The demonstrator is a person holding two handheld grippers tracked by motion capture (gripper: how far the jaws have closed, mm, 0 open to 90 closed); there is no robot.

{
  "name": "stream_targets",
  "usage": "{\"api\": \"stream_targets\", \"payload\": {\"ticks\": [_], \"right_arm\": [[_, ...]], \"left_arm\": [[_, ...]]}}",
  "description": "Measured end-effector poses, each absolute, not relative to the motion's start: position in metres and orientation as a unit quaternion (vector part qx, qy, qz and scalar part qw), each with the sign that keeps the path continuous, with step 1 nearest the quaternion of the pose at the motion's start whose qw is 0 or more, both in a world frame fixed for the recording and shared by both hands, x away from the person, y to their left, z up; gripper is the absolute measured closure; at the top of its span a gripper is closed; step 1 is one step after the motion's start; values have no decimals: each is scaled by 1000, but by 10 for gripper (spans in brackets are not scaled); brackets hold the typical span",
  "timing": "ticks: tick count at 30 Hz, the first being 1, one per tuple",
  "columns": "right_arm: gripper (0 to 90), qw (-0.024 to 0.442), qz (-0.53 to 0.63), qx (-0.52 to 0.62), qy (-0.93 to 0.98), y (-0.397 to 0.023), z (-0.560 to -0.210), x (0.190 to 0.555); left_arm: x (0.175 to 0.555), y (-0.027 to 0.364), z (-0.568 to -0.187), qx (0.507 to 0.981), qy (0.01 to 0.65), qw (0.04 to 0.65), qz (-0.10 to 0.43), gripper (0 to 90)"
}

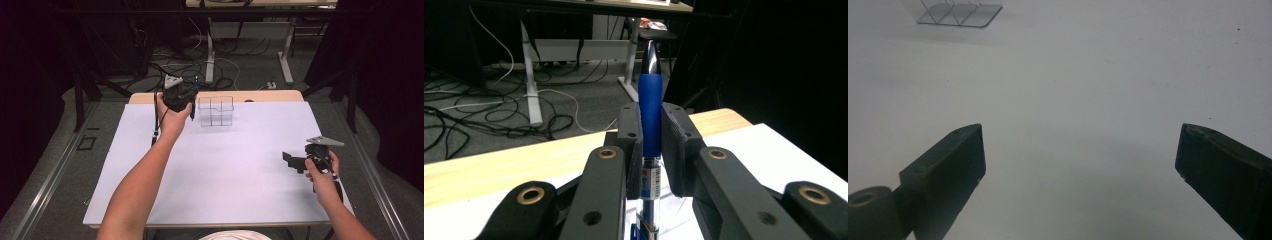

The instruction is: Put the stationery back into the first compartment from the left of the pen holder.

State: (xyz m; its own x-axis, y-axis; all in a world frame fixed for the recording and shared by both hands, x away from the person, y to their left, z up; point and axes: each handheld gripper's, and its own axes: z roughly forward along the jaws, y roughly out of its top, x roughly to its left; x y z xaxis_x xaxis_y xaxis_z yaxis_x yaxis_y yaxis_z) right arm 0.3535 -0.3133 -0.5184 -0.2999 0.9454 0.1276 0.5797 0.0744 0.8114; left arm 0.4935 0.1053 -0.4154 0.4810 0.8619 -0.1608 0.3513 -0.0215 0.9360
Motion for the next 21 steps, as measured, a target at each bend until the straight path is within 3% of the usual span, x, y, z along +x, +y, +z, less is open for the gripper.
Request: {"api": "stream_targets", "payload": {"ticks": [21], "right_arm": [[62, 227, 411, 542, 698, -314, -516, 351]], "left_arm": [[529, 73, -413, 670, 456, 526, 258, 799]]}}
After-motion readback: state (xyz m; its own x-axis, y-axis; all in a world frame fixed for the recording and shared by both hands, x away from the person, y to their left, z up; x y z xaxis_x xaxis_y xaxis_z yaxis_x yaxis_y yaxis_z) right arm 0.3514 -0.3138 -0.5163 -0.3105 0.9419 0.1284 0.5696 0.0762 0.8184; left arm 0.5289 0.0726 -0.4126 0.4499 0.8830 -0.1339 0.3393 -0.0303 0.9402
